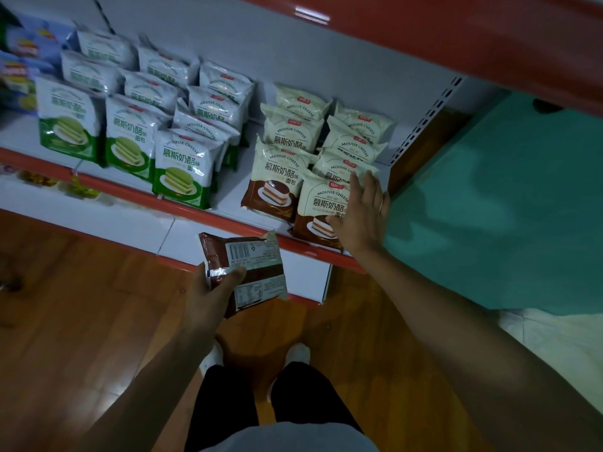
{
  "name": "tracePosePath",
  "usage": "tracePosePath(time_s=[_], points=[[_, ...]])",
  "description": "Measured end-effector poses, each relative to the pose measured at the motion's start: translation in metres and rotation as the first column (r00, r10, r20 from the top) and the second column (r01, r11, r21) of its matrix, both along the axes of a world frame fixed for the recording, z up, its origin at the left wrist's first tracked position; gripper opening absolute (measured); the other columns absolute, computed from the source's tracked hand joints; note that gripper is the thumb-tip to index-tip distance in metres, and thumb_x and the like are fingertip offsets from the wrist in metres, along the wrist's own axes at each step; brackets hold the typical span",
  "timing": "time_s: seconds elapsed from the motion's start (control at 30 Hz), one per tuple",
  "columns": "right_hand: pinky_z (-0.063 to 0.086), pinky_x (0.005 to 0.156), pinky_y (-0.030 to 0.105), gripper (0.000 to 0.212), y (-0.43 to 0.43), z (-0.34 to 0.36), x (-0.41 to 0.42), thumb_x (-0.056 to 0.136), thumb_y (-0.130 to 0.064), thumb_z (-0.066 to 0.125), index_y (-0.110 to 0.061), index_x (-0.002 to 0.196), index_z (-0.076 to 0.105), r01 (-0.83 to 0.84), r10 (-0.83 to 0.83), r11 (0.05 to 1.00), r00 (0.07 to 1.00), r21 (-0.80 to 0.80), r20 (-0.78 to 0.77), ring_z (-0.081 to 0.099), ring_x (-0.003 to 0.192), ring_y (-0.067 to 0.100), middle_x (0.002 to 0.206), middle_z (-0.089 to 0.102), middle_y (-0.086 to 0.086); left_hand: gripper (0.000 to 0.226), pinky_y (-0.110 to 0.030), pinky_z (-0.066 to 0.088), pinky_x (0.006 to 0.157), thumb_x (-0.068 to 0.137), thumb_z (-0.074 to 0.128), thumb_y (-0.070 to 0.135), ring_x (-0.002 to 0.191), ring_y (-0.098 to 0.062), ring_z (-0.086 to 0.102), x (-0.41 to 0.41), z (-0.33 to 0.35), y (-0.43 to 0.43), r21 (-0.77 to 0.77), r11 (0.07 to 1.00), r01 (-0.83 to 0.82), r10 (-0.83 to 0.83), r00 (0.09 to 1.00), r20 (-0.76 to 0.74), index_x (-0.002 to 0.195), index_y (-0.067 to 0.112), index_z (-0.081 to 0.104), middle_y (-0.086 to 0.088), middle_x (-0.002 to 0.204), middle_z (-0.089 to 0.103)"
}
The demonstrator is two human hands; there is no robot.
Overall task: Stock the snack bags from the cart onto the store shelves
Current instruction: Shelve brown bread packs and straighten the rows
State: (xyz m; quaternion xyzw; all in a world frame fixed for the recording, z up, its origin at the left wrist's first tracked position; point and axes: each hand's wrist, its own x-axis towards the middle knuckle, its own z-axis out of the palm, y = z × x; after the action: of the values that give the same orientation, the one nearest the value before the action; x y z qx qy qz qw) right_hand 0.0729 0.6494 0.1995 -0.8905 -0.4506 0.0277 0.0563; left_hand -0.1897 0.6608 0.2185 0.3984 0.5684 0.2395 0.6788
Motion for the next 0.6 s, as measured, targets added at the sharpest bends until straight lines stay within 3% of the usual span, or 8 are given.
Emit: tracePosePath(time_s=[0.2,0.27,0.33,0.4,0.47,0.53,0.6], points=[[0.008,0.118,0.045,0.089,-0.016,0.001,-0.005,0.079,-0.041,0.070,-0.012,0.149,0.023,0.034,-0.030,0.987,0.999,0.158,-0.029,0.014,0.146,0.029,0.156,0.022,0.015,0.039,-0.034,0.060,0.069,0.089,0.060,0.022,0.100,-0.029,0.066,0.002,0.005,0.002,-0.038,0.999,-0.035,0.036,0.999,0.023,0.126,0.015,0.049,-0.007,0.115,0.065],[0.022,0.116,0.046,0.080,-0.025,0.001,-0.012,0.080,-0.037,0.070,-0.009,0.145,0.033,0.048,-0.036,0.964,0.998,0.262,-0.052,0.029,0.141,0.030,0.149,0.036,0.016,0.041,-0.033,0.060,0.069,0.089,0.060,0.022,0.102,-0.029,0.065,0.005,0.012,0.002,-0.001,0.999,-0.052,0.052,0.999,0.015,0.127,0.015,0.048,-0.007,0.117,0.064],[0.042,0.101,0.040,0.066,-0.032,0.006,-0.023,0.083,-0.030,0.069,-0.010,0.139,0.040,0.167,-0.065,0.910,0.962,0.380,-0.266,0.050,0.125,0.028,0.133,0.054,0.014,0.043,-0.032,0.059,0.071,0.088,0.061,0.019,0.105,-0.026,0.063,0.010,0.021,-0.001,0.100,0.992,-0.074,0.074,0.997,0.003,0.128,0.015,0.047,-0.005,0.122,0.062],[0.051,0.080,0.032,0.049,-0.032,0.021,-0.035,0.087,-0.029,0.066,-0.013,0.129,0.046,0.381,-0.097,0.854,0.787,0.355,-0.609,0.064,0.102,0.023,0.114,0.066,0.010,0.045,-0.034,0.055,0.079,0.087,0.063,0.016,0.106,-0.020,0.059,0.016,0.030,-0.003,0.271,0.960,-0.068,0.081,0.996,-0.040,0.128,0.018,0.045,-0.001,0.124,0.059],[0.054,0.073,0.028,0.035,-0.028,0.040,-0.047,0.090,-0.034,0.062,-0.014,0.117,0.052,0.490,-0.082,0.843,0.524,0.221,-0.848,0.067,0.090,0.020,0.109,0.069,0.010,0.048,-0.031,0.052,0.084,0.085,0.065,0.016,0.108,-0.015,0.056,0.022,0.037,-0.006,0.483,0.876,0.003,0.069,0.989,-0.131,0.128,0.023,0.045,0.004,0.119,0.057],[0.056,0.075,0.032,0.034,-0.025,0.060,-0.059,0.092,-0.047,0.053,-0.016,0.106,0.058,0.428,-0.043,0.900,0.276,0.083,-0.960,0.069,0.087,0.021,0.106,0.071,0.013,0.054,-0.025,0.049,0.085,0.083,0.068,0.015,0.111,-0.013,0.053,0.025,0.043,-0.007,0.671,0.729,0.132,0.058,0.966,-0.253,0.132,0.024,0.046,0.004,0.122,0.056],[0.054,0.084,0.042,0.050,-0.020,0.076,-0.067,0.090,-0.063,0.038,-0.020,0.100,0.063,0.357,0.003,0.934,0.013,0.007,-1.000,0.069,0.091,0.027,0.102,0.072,0.012,0.061,-0.023,0.048,0.085,0.080,0.072,0.011,0.114,-0.021,0.053,0.026,0.045,-0.007,0.810,0.487,0.327,0.049,0.916,-0.399,0.134,0.021,0.045,-0.006,0.129,0.056]])
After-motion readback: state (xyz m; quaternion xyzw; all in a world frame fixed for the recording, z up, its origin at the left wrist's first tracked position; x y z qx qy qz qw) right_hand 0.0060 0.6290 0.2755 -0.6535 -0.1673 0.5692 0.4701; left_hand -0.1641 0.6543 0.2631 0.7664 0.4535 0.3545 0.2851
